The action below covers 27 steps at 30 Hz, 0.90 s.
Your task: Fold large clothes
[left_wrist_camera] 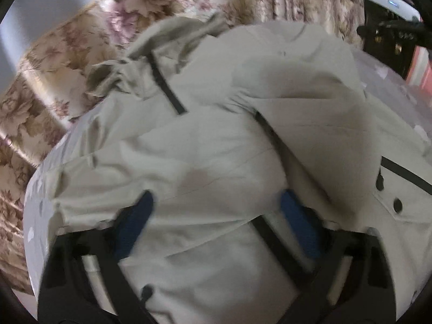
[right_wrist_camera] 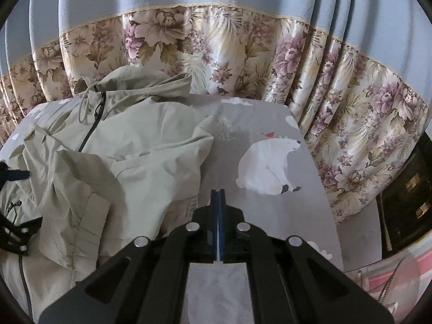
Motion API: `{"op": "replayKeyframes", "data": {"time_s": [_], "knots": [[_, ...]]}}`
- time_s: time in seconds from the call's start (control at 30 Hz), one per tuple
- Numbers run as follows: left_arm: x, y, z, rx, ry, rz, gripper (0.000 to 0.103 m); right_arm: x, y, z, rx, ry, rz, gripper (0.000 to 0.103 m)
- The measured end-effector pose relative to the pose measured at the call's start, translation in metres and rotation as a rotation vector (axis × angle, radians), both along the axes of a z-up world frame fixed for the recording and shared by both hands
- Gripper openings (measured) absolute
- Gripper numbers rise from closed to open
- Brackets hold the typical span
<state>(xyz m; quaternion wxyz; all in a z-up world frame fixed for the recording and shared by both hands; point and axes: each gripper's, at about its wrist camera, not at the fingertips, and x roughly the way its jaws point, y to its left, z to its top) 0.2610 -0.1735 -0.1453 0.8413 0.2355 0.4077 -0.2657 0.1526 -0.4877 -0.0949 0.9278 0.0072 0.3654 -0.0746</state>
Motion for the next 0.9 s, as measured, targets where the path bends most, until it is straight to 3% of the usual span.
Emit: {"op": "replayKeyframes", "data": {"time_s": [0.03, 0.13, 0.27, 0.37, 0.43, 0.47, 0.5, 0.57, 0.6, 0.63, 0.7, 0.83, 0.9], "knots": [[0.002, -0.003, -0.002, -0.015, 0.035, -0.013, 0.049, 0.0, 0.001, -0.002, 0.012, -0.002, 0.004, 0.0], [0.006, -0.004, 0.006, -0.06, 0.054, -0.002, 0.022, -0.003, 0.008, -0.004, 0.073, -0.01, 0.028, 0.003], [0.011, 0.012, 0.022, -0.107, 0.039, 0.053, 0.009, -0.01, 0.031, -0.004, 0.245, -0.021, 0.161, 0.003], [0.017, 0.027, 0.028, -0.111, 0.038, 0.086, 0.007, -0.004, 0.053, -0.015, 0.454, 0.016, 0.28, 0.005], [0.018, 0.034, 0.027, -0.109, 0.039, 0.108, 0.007, 0.006, 0.067, -0.03, 0.527, 0.076, 0.319, 0.036], [0.02, 0.035, 0.026, -0.108, 0.044, 0.114, 0.007, 0.009, 0.073, -0.036, 0.539, 0.101, 0.32, 0.063], [0.02, 0.038, 0.025, -0.109, 0.048, 0.123, 0.007, 0.014, 0.082, -0.046, 0.548, 0.137, 0.321, 0.065], [0.02, 0.039, 0.023, -0.109, 0.051, 0.129, 0.006, 0.021, 0.099, -0.06, 0.538, 0.171, 0.342, 0.061], [0.02, 0.04, 0.022, -0.108, 0.051, 0.132, 0.006, 0.022, 0.105, -0.064, 0.506, 0.171, 0.341, 0.037], [0.02, 0.04, 0.021, -0.106, 0.053, 0.134, 0.006, 0.024, 0.112, -0.067, 0.448, 0.167, 0.338, 0.033], [0.021, 0.039, 0.022, -0.102, 0.052, 0.14, 0.006, 0.02, 0.121, -0.063, 0.366, 0.128, 0.35, 0.013], [0.021, 0.034, 0.026, -0.103, 0.059, 0.141, 0.0, -0.002, 0.111, -0.013, 0.096, -0.021, 0.27, 0.011], [0.025, 0.026, 0.029, -0.121, 0.076, 0.134, 0.0, -0.012, 0.068, 0.014, -0.014, -0.093, 0.12, 0.011]]}}
